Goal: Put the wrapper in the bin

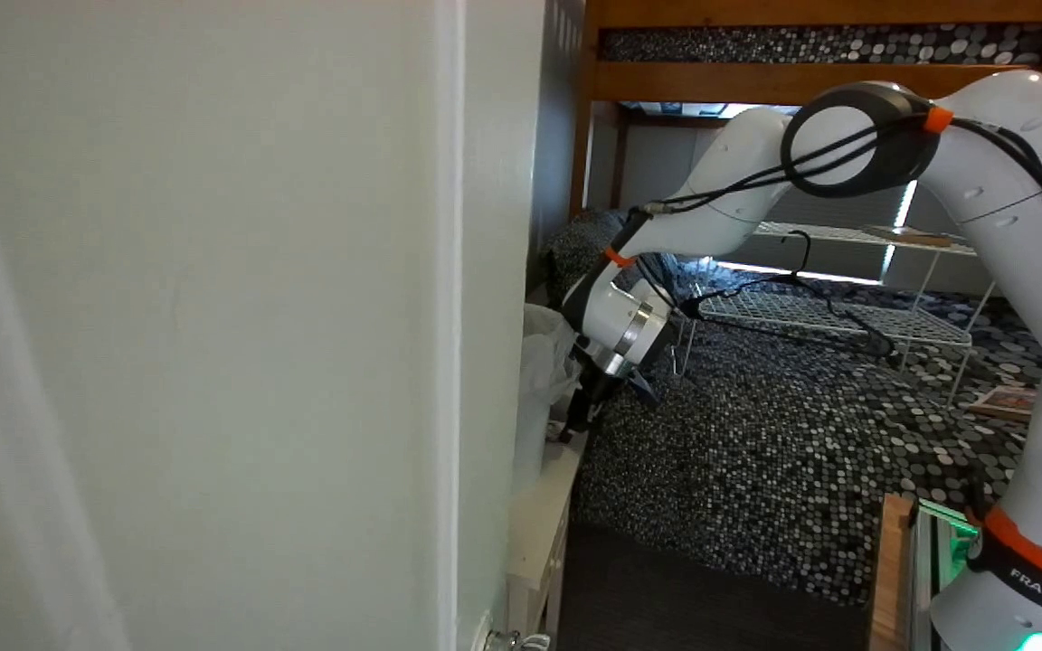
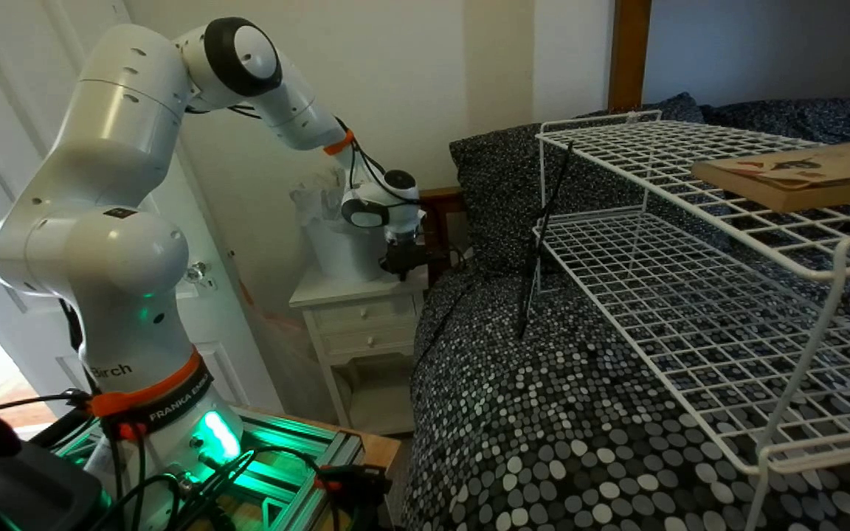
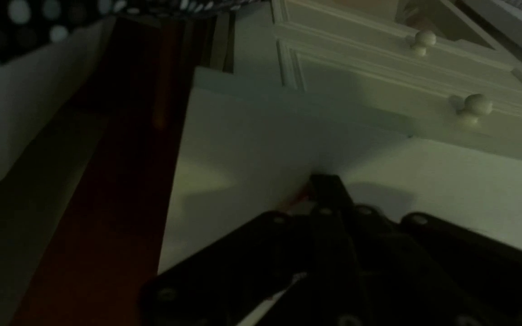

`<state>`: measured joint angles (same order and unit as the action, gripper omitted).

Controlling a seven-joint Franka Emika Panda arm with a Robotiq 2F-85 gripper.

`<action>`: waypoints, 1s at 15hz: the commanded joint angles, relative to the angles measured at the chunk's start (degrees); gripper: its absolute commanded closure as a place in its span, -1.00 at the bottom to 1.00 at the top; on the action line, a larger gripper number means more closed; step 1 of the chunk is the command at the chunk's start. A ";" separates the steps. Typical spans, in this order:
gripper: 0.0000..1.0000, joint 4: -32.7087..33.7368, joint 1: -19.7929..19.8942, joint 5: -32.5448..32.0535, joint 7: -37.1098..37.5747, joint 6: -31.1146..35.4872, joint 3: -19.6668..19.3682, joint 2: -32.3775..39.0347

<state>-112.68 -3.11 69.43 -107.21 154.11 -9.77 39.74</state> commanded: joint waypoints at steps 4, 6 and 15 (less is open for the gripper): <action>1.00 -12.90 1.08 -18.41 24.17 -1.57 -0.29 -15.11; 1.00 -16.19 -3.02 -22.79 32.01 -4.62 -6.20 -19.77; 1.00 -20.44 9.31 -26.05 33.45 -18.06 3.23 -42.78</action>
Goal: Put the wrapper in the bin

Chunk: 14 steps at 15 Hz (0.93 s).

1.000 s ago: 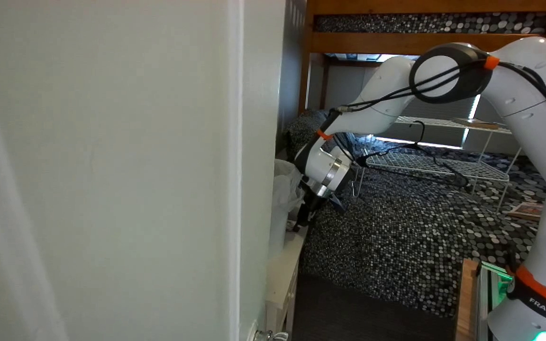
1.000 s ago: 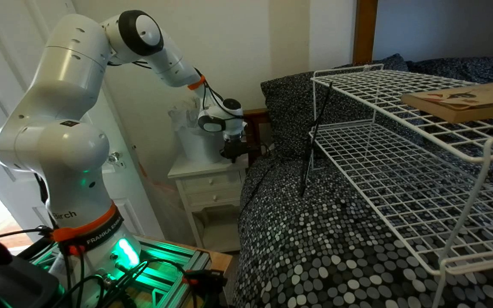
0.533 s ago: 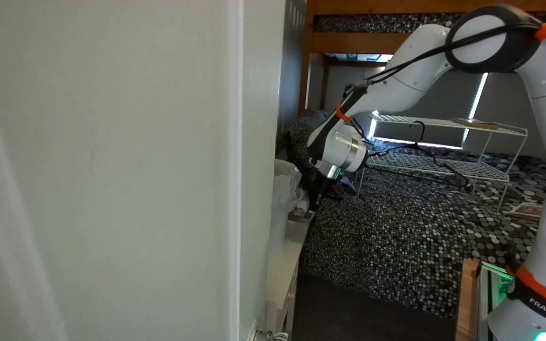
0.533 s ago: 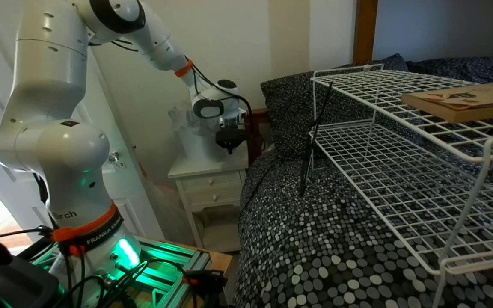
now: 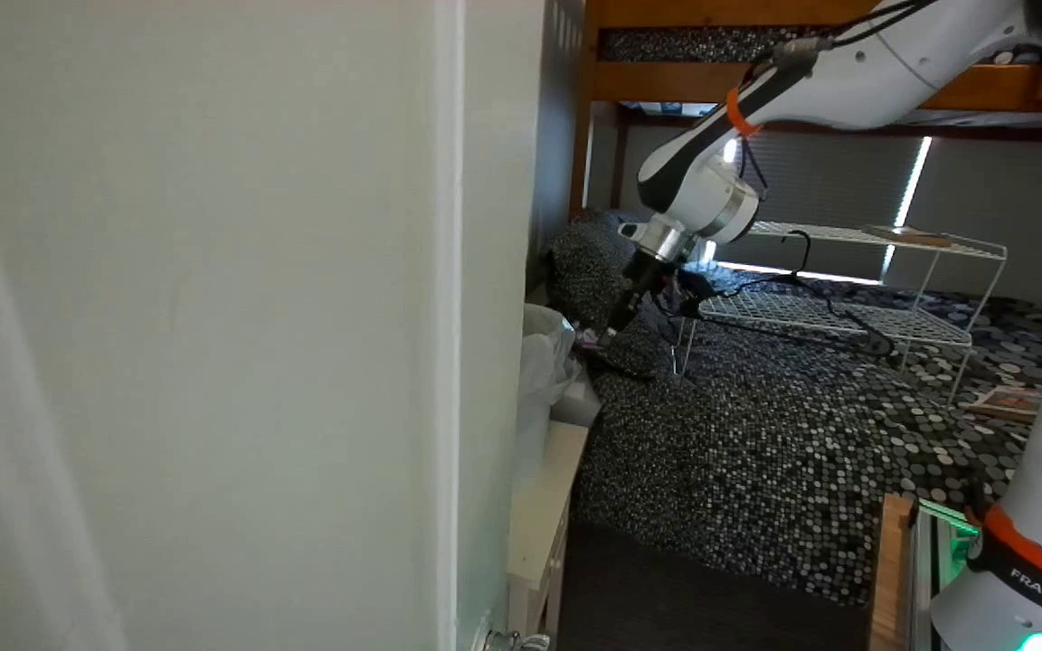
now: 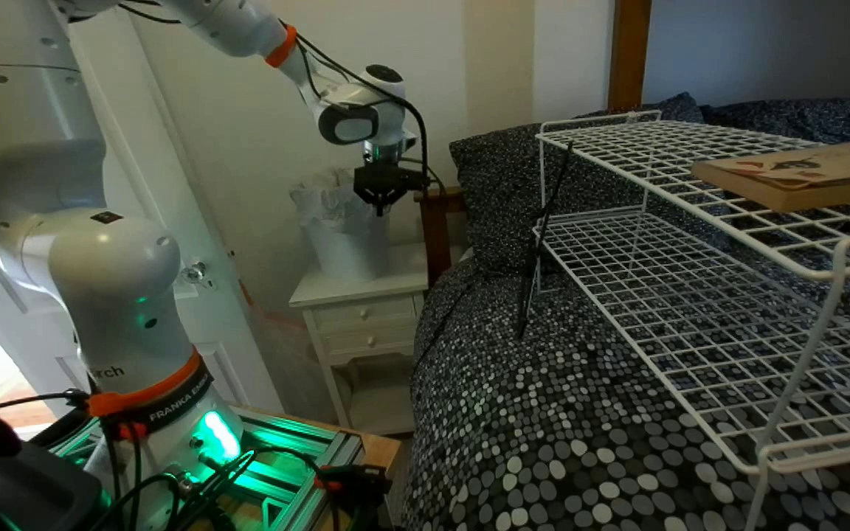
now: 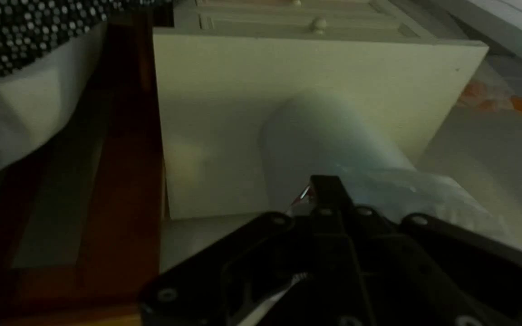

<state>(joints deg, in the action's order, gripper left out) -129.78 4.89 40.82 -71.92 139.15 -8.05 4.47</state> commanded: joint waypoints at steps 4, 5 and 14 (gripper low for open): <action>1.00 -5.46 -0.62 5.43 -4.38 -3.52 1.26 -14.50; 1.00 -5.93 -1.16 6.05 -5.35 -3.42 1.24 -15.69; 1.00 -2.82 -6.43 17.54 -18.15 -4.95 3.17 -10.90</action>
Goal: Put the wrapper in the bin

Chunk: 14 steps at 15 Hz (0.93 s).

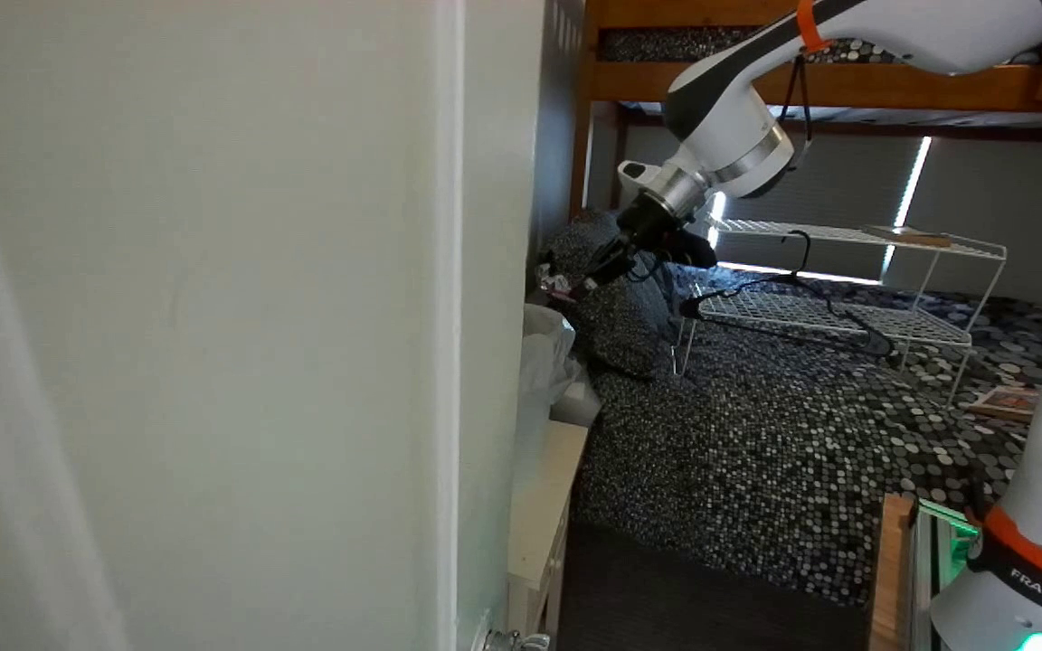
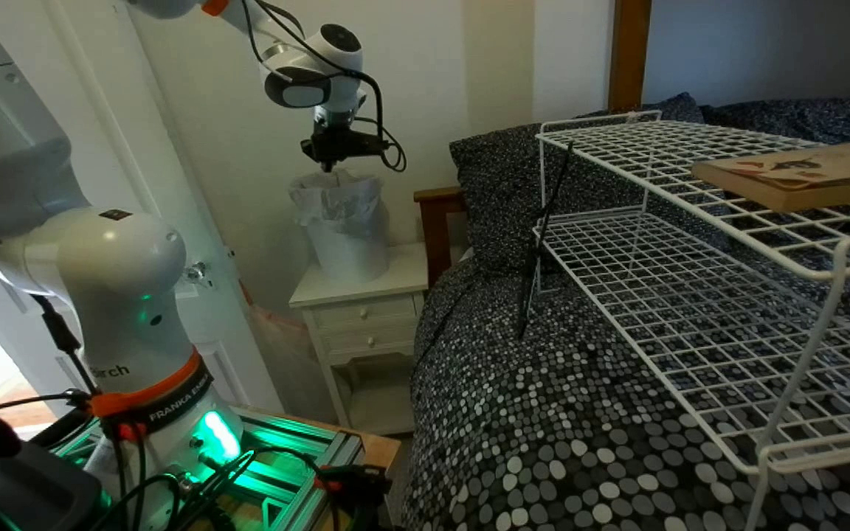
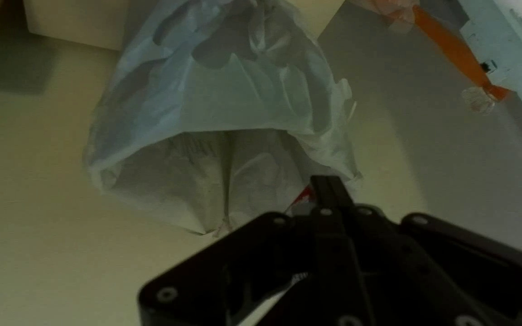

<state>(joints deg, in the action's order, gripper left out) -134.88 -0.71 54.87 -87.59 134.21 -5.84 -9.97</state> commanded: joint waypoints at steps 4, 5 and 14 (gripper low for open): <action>1.00 6.34 -1.02 4.02 -1.41 2.49 3.44 8.25; 1.00 7.43 -0.97 3.32 -0.78 3.36 3.96 9.46; -0.57 11.34 -0.37 1.23 2.80 6.80 5.89 12.62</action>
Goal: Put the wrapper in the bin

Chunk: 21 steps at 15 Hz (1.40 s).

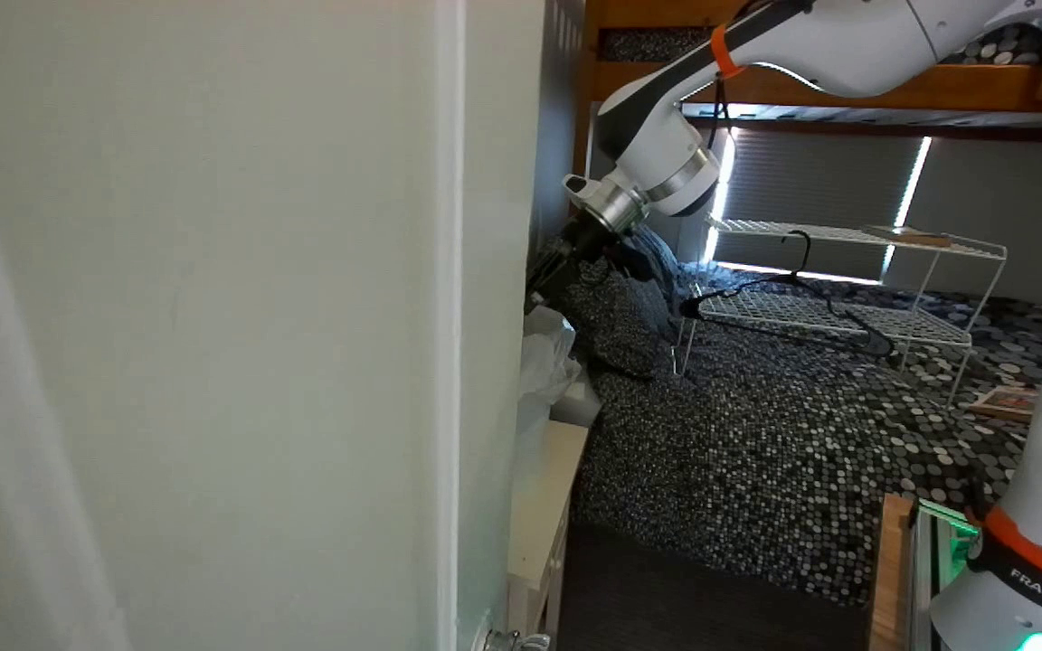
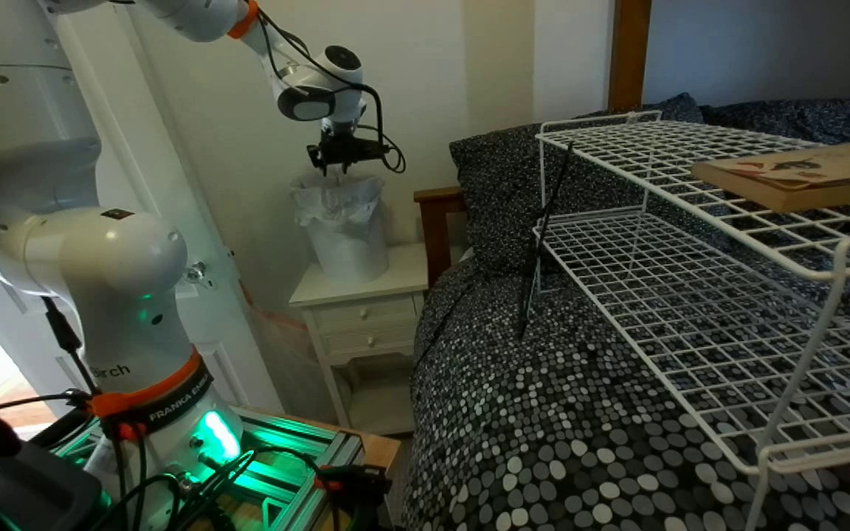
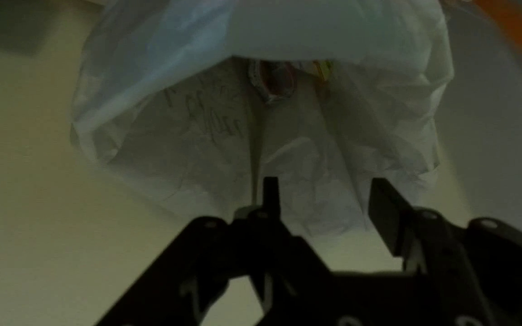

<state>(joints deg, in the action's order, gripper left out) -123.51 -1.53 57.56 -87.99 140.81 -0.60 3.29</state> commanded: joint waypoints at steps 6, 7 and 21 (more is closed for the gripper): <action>-1.00 -6.99 0.88 -19.85 25.24 0.62 0.15 -11.00; -1.00 -8.15 1.19 -23.35 29.30 0.12 0.10 -13.25; -1.00 -12.87 2.41 -48.36 60.56 -6.31 -5.39 -24.97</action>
